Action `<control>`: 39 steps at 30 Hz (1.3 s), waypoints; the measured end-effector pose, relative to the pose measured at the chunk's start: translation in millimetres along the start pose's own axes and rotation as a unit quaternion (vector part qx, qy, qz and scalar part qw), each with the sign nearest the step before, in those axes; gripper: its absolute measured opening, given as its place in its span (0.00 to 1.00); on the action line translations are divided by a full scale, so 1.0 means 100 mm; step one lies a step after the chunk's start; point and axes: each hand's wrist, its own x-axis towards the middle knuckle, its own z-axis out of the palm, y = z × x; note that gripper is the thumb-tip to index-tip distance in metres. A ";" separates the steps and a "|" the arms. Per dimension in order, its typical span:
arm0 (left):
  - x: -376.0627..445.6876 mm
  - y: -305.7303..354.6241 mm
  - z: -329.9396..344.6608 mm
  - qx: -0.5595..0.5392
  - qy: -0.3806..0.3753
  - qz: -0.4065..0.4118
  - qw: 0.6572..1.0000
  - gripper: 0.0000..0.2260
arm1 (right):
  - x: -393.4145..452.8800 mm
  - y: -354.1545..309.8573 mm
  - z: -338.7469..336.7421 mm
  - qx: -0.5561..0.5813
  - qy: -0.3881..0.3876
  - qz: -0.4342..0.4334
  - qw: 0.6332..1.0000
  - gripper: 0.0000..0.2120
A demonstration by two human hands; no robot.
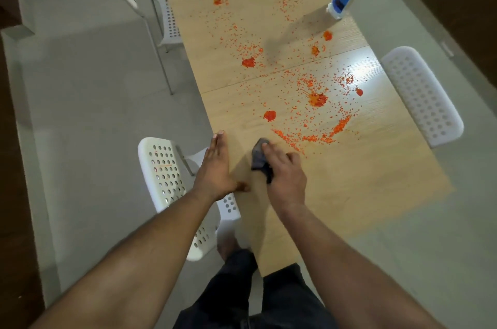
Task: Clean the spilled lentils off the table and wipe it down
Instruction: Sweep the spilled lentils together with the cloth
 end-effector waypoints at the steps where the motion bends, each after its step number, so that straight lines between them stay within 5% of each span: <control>1: 0.03 0.00 -0.04 0.001 0.004 0.003 1.000 0.73 | -0.11 -0.06 0.05 -0.007 -0.018 -0.024 1.000 0.32; 7: 0.37 0.02 -0.19 0.033 0.010 0.005 0.999 0.67 | 0.04 -0.15 0.19 -0.064 -0.068 -0.061 0.994 0.32; 11: 0.54 0.13 -0.22 0.036 0.000 -0.014 0.999 0.77 | 0.65 0.03 0.08 -0.073 -0.056 0.018 0.996 0.28; 17: 0.65 0.22 -0.24 0.038 0.007 -0.029 0.999 0.78 | 1.09 0.30 -0.16 0.001 -0.014 0.125 0.992 0.27; 21: 0.66 0.21 -0.24 0.034 -0.002 -0.039 0.999 0.79 | 0.72 0.21 -0.13 0.036 0.034 0.050 0.998 0.30; 29: 0.79 0.15 -0.31 0.014 0.012 -0.022 1.000 0.66 | 0.63 -0.13 0.20 -0.036 -0.093 -0.082 0.992 0.35; 33: 0.83 0.12 -0.33 0.002 0.002 -0.032 0.999 0.79 | 1.16 -0.06 0.09 -0.037 -0.079 -0.011 0.996 0.28; 39: 0.82 0.11 -0.35 0.004 0.009 -0.023 1.000 0.79 | 1.65 0.20 -0.13 -0.001 -0.022 0.158 0.987 0.28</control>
